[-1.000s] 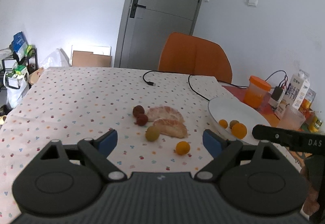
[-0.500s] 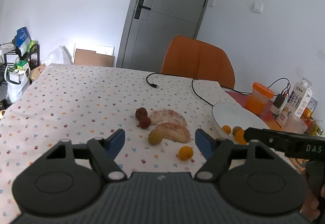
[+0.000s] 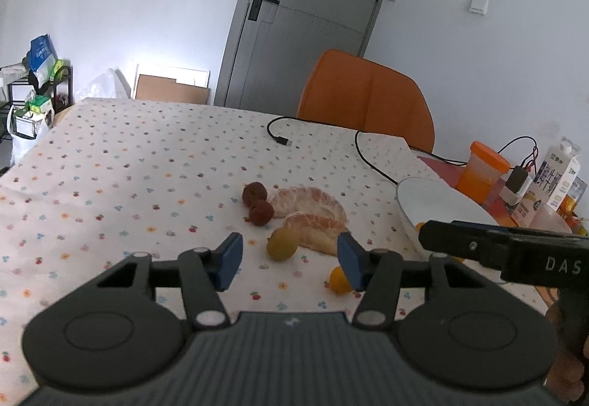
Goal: Organize fruits
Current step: 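Move both open tools back toward the remaining fruit pile, then grasp the yellow-green plum with the left tool, then grasp a peeled pomelo segment with the right tool while the left tool holds the plum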
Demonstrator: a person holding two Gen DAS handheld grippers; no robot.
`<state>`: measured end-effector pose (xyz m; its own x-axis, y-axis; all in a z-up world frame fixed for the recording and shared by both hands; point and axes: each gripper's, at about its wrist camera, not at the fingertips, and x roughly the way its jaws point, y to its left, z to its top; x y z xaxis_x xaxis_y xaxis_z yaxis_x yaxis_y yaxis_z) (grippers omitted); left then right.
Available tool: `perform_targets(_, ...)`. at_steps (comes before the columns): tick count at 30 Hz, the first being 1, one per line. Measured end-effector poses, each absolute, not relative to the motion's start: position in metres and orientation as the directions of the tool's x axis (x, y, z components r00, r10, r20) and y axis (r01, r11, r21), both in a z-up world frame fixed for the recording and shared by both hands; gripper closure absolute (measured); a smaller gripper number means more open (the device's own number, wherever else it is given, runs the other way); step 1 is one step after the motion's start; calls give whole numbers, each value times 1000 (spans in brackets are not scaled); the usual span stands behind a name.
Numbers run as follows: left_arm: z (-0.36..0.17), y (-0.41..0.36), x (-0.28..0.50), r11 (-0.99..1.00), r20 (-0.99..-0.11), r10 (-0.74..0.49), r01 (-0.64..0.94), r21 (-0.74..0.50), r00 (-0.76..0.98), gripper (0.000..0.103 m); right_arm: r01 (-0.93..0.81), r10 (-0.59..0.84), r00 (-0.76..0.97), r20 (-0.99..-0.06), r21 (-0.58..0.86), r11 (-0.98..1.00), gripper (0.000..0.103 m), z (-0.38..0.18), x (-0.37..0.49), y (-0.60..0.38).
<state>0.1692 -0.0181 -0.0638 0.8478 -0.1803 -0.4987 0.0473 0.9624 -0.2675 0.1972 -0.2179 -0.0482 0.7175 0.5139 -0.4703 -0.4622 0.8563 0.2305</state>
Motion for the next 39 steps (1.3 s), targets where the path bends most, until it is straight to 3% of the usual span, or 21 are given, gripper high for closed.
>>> perform_targets(8,-79,-23,190,957,-522,-193,41,-288,831,55,-477,506,706,-496,194,857,47,-53,209,-210)
perform_targets(16,-96,-30,209,952,-555,-204,33,-303,806,56,-469,490,704,-515,183,864,52,-58,221,-210)
perform_targets(22,-102,-33,215,962,-566,-159,-2,-273,809,80,-468,489,698,-523,184,865,52,-61,226,-212)
perform_targets(39,-94,-10,204,947,-536,-163,-21,-320,828,80,-519,486,681,-547,108,848,56,-67,239,-184)
